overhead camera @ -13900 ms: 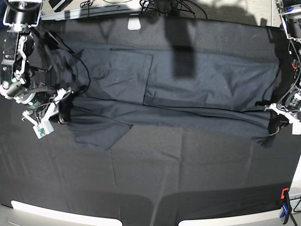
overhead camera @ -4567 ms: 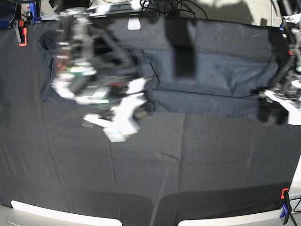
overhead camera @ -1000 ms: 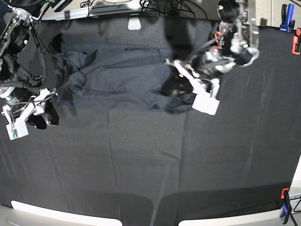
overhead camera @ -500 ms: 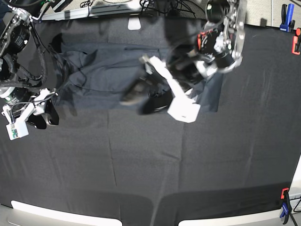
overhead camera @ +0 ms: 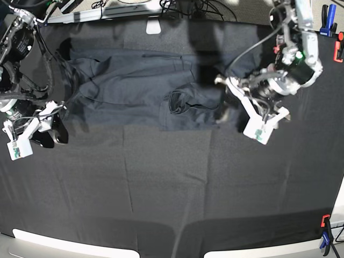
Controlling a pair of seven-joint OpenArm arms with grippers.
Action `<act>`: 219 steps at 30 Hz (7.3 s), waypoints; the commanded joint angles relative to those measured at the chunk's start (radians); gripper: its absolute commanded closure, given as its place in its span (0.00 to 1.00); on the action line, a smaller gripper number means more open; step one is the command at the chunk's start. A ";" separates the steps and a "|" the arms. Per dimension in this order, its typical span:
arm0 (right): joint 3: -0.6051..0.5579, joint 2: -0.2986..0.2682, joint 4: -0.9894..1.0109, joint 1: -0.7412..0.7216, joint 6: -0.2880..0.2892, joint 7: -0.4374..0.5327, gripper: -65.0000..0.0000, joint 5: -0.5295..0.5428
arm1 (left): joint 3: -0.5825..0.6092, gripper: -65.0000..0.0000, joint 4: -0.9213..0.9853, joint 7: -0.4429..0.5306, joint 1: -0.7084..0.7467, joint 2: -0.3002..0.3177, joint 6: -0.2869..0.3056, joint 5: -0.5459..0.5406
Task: Layout the t-shirt on the table in an organized manner, then fold the t-shirt properly
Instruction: 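Grasp the shirt's other end with the left gripper and fold it inward, then release the folded end and withdraw the left gripper, then smooth the folded shirt's edge with the right gripper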
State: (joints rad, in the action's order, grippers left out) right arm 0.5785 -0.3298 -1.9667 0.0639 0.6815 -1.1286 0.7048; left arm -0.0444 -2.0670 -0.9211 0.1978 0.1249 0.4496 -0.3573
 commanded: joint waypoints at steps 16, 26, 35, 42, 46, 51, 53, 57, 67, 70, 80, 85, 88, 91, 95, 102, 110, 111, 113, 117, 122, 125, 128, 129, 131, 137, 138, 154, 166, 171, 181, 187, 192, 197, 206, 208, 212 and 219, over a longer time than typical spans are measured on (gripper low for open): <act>0.006 -0.016 -0.019 -0.013 0.017 0.010 0.64 0.013 | 0.404 0.48 0.230 0.043 0.064 0.000 0.093 -0.330; 0.006 -0.016 -0.019 -0.013 0.017 0.010 0.64 0.013 | 0.299 0.48 0.056 -0.183 0.061 0.000 0.047 -0.217; 0.006 -0.016 -0.019 -0.013 0.017 0.010 0.64 0.013 | 0.240 0.48 0.057 -0.102 0.062 0.001 0.036 -0.005; 0.006 -0.016 -0.019 -0.013 0.017 0.010 0.64 0.013 | 0.240 0.48 0.058 0.145 0.045 0.001 -0.091 0.301; 0.006 -0.016 -0.019 -0.013 0.017 0.010 0.64 0.013 | 0.240 0.48 0.058 0.157 -0.003 0.001 -0.161 0.354; 0.006 -0.016 -0.019 -0.013 0.017 0.010 0.64 0.013 | 0.240 0.48 0.056 0.122 -0.007 0.002 -0.115 0.318; 0.006 -0.016 -0.019 -0.013 0.017 0.010 0.64 0.013 | 0.240 0.48 0.043 0.124 0.013 0.006 -0.062 0.275; 0.006 -0.016 -0.019 -0.013 0.017 0.011 0.64 0.013 | 0.240 0.48 -0.045 0.213 0.072 0.029 -0.030 0.244; 0.006 -0.016 -0.019 -0.013 0.017 0.010 0.64 0.014 | 0.243 0.53 -0.077 0.294 0.187 0.077 -0.027 0.346; 0.006 -0.016 -0.019 -0.013 0.017 0.010 0.64 0.014 | 0.243 0.53 0.022 0.314 0.172 0.077 -0.027 0.358; 0.006 -0.016 -0.019 -0.013 0.017 0.010 0.64 0.014 | 0.243 0.53 0.104 0.316 0.107 0.075 -0.053 0.357; 0.006 -0.016 -0.019 -0.013 0.017 0.010 0.64 0.013 | 0.243 0.59 0.104 0.316 0.107 0.075 -0.053 0.357; 0.006 -0.016 -0.019 -0.013 0.017 0.010 0.64 0.013 | 0.243 0.70 0.104 0.316 0.107 0.075 -0.053 0.352; 0.006 -0.016 -0.019 -0.013 0.017 0.010 0.64 0.013 | 0.243 0.78 0.104 0.316 0.108 0.076 -0.052 0.301; 0.006 -0.016 -0.019 -0.013 0.017 0.011 0.64 0.013 | 0.243 0.99 0.102 0.317 0.117 0.075 0.057 0.225; 0.006 -0.016 -0.019 -0.013 0.017 0.010 0.64 0.013 | 0.243 1.00 0.026 0.316 0.212 0.076 0.249 -0.021; 0.006 -0.016 -0.019 -0.013 0.017 0.010 0.64 0.013 | 0.243 0.98 0.025 0.255 0.235 0.076 0.249 -0.057; 0.006 -0.016 -0.019 -0.013 0.017 0.010 0.64 0.013 | 0.242 0.94 0.025 0.255 0.235 0.076 0.249 -0.056; 0.006 -0.016 -0.019 -0.013 0.017 0.010 0.64 0.013 | 0.233 0.86 0.025 0.255 0.230 0.076 0.249 -0.055; 0.006 -0.017 -0.019 -0.013 0.017 0.010 0.64 0.013 | 0.137 0.84 0.023 0.256 0.206 0.076 0.249 -0.056; 0.006 -0.016 -0.019 -0.013 0.017 0.010 0.64 0.014 | -0.029 0.84 0.024 0.294 0.193 0.076 0.249 0.019; 0.006 -0.016 -0.019 -0.013 0.017 0.010 0.64 0.015 | -0.045 0.85 0.028 0.336 0.193 0.075 0.237 0.082; 0.006 -0.016 -0.019 -0.013 0.017 0.010 0.64 0.038 | 0.005 0.85 0.036 0.380 0.189 0.075 0.167 0.127; 0.005 -0.016 -0.019 -0.013 0.017 0.010 0.64 0.043 | 0.032 0.85 0.042 0.386 0.181 0.074 0.141 0.146; 0.006 -0.016 -0.019 -0.013 0.017 0.010 0.64 0.056 | 0.093 0.85 0.065 0.388 0.158 0.074 0.095 0.179; 0.006 -0.016 -0.019 -0.013 0.017 0.010 0.64 0.054 | 0.275 0.85 0.188 0.377 0.073 0.052 0.073 0.186; 0.006 -0.016 -0.019 -0.013 0.017 0.010 0.64 0.055 | 0.298 0.85 0.213 0.372 0.060 0.034 0.072 0.187; 0.006 -0.017 -0.019 -0.010 0.017 0.010 0.64 0.002 | 0.384 0.85 0.237 0.365 -0.037 -0.109 0.074 0.128; 0.039 -0.123 -0.018 0.161 0.015 0.010 0.40 0.003 | 0.159 0.76 -0.040 0.309 0.019 0.065 -0.019 0.138; 0.127 -0.136 0.005 0.203 -0.019 0.010 0.36 0.034 | -0.046 0.54 -0.040 0.308 0.071 0.064 -0.019 0.075; 0.154 -0.135 0.398 0.202 0.017 0.010 0.36 0.183 | -0.312 0.54 -0.039 0.307 0.158 0.064 0.052 0.007; 0.103 -0.135 0.556 0.202 0.017 0.006 0.36 0.263 | -0.322 0.54 -0.039 0.309 0.165 0.064 0.052 -0.021; 0.030 -0.135 0.581 0.198 0.017 0.006 0.36 0.321 | -0.322 0.54 -0.039 0.308 0.166 0.064 0.052 -0.030; -0.011 -0.117 0.581 0.173 0.017 0.030 0.36 0.320 | -0.322 0.54 -0.039 0.308 0.166 0.064 0.053 -0.030; -0.010 -0.029 0.581 0.104 0.017 0.025 0.36 0.317 | -0.322 0.54 -0.039 0.307 0.166 0.064 0.053 -0.030; -0.010 -0.013 0.581 0.101 0.017 0.021 0.36 0.317 | -0.322 0.54 -0.039 0.307 0.166 0.064 0.053 -0.030; -0.009 -0.018 0.581 0.106 0.017 -0.002 0.36 0.316 | -0.322 0.54 -0.039 0.308 0.168 0.064 0.053 -0.013; 0.052 -0.035 0.581 0.102 0.017 -0.002 0.36 0.312 | -0.322 0.54 -0.037 0.301 0.171 0.064 0.053 -0.011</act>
State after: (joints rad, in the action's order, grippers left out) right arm 0.6258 -0.3466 -1.3735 0.1776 0.6819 -1.1362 0.9955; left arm -0.3614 -2.0869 -0.6510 0.3737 0.1829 0.5014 -0.3561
